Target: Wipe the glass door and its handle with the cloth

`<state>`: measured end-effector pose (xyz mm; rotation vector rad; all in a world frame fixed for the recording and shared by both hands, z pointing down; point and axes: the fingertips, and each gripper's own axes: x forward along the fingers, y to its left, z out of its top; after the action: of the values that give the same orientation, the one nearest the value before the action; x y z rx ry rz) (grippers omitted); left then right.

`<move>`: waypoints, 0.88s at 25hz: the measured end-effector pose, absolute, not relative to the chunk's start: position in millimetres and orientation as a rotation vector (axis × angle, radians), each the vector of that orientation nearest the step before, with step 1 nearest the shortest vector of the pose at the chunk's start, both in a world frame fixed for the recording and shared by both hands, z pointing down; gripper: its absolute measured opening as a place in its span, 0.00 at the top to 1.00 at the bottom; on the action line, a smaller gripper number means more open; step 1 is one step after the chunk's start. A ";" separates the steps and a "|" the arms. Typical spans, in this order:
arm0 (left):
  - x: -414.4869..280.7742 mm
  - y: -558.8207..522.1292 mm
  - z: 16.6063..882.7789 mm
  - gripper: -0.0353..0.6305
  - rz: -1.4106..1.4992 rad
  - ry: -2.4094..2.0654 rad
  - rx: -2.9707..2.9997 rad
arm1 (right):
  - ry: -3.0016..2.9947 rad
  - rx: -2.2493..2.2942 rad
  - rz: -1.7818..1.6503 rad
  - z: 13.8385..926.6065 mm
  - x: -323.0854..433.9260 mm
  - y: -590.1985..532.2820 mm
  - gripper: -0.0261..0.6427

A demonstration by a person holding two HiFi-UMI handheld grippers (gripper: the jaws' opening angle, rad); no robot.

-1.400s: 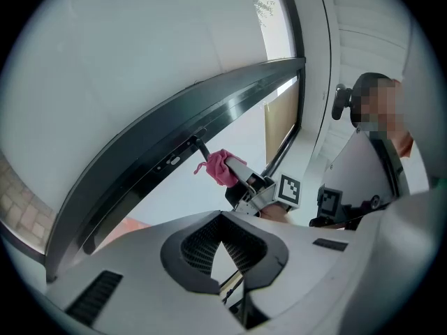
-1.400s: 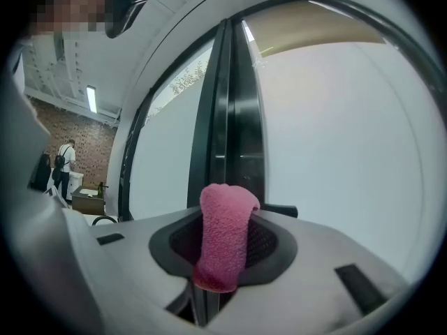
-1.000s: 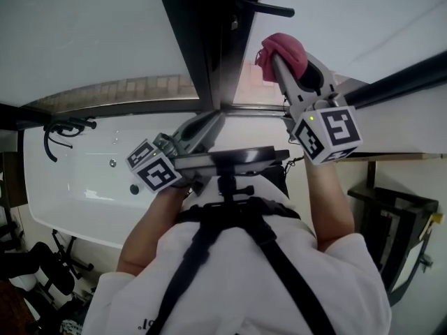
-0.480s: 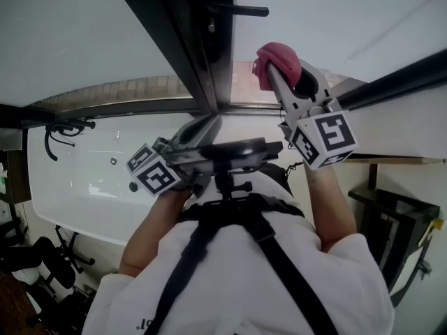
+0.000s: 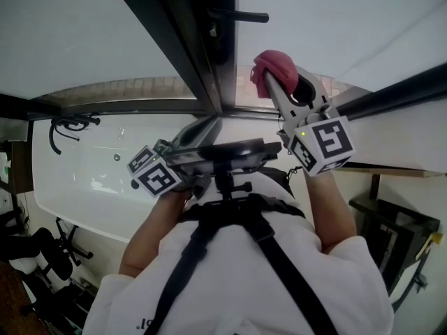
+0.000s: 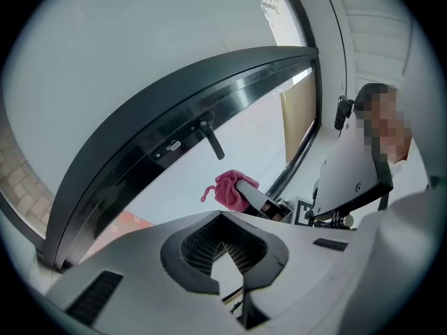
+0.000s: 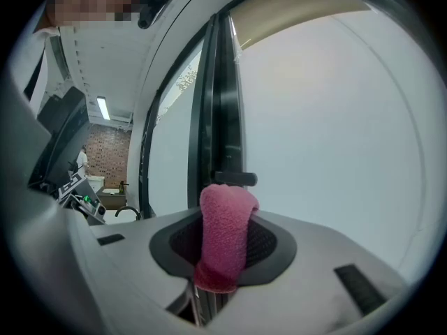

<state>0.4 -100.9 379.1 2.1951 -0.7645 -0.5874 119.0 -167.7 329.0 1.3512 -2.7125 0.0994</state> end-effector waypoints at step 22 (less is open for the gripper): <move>23.6 -113.1 380.4 0.96 -0.535 -0.773 2.232 | -2.699 1.286 0.176 351.3 121.4 -163.1 0.82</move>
<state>23.6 -113.1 380.4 2.2322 -0.7728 -0.5347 121.4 -163.1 351.3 1.2863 -2.6991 0.1761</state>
